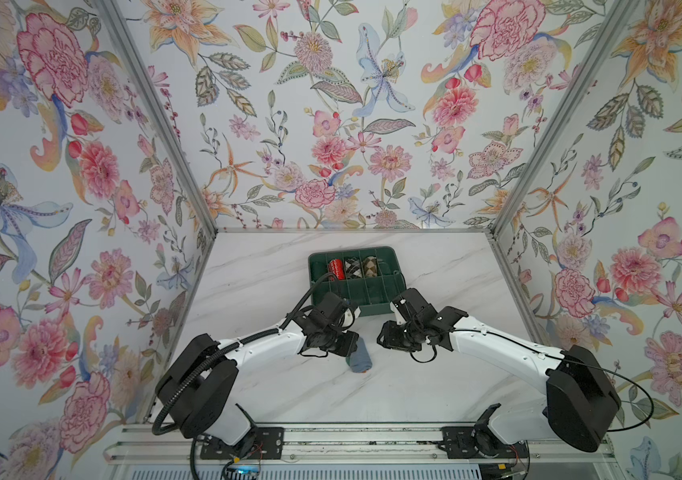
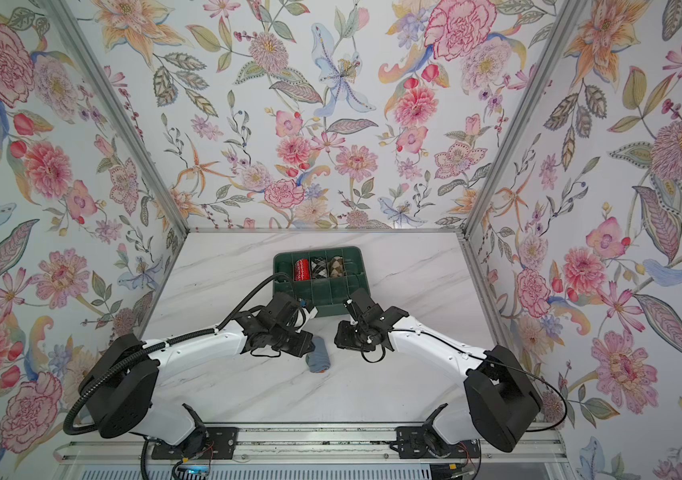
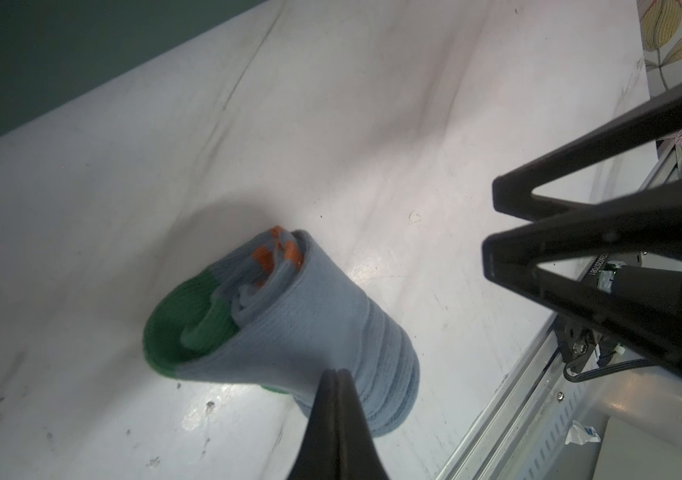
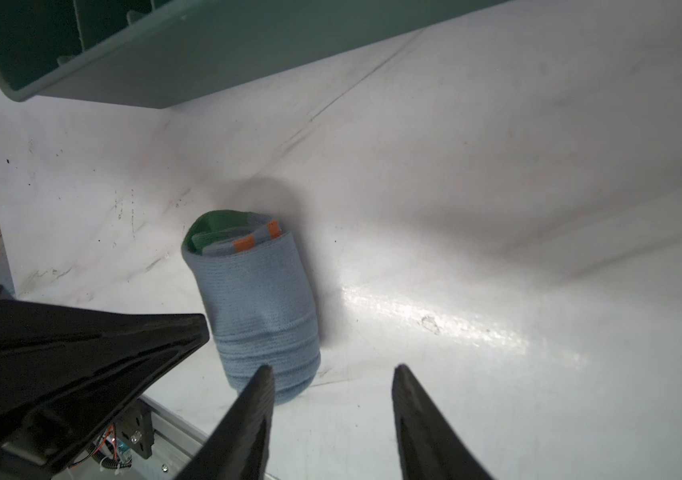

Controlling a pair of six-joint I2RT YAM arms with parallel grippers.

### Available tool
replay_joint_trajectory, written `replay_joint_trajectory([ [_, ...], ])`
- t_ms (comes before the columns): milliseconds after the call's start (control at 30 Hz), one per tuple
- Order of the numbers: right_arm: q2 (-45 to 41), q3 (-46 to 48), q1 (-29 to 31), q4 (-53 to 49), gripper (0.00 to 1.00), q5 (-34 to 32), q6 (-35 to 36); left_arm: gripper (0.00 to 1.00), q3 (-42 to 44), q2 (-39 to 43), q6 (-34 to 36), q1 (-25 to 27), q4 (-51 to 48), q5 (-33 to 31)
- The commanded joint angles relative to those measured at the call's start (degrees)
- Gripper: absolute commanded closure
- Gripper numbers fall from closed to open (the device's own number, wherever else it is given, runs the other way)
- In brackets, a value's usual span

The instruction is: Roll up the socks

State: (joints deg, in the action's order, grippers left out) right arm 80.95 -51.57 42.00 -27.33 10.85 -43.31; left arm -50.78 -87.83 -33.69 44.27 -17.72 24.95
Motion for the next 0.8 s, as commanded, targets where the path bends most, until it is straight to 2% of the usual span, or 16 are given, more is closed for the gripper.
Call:
replay_joint_trajectory([
  [0,0.32,1.01,-0.46,0.88,0.51,1.49,0.55,1.0,-1.51,-1.2,0.27,0.56,0.29,-1.49],
  [267,0.53,2.97,-1.56,4.0,0.51,5.35,0.34,1.0,-1.03,-3.97,2.0,0.47,-2.37,-3.12],
  [600,3.07,7.46,-2.62,14.37,0.49,15.1,-2.16,1.0,-0.02,-4.46,3.09,-0.11,-3.44,-3.92],
  [767,5.33,8.68,-2.35,17.95,0.49,17.25,-3.22,1.0,0.9,-3.95,3.46,-0.93,-3.73,-4.03],
])
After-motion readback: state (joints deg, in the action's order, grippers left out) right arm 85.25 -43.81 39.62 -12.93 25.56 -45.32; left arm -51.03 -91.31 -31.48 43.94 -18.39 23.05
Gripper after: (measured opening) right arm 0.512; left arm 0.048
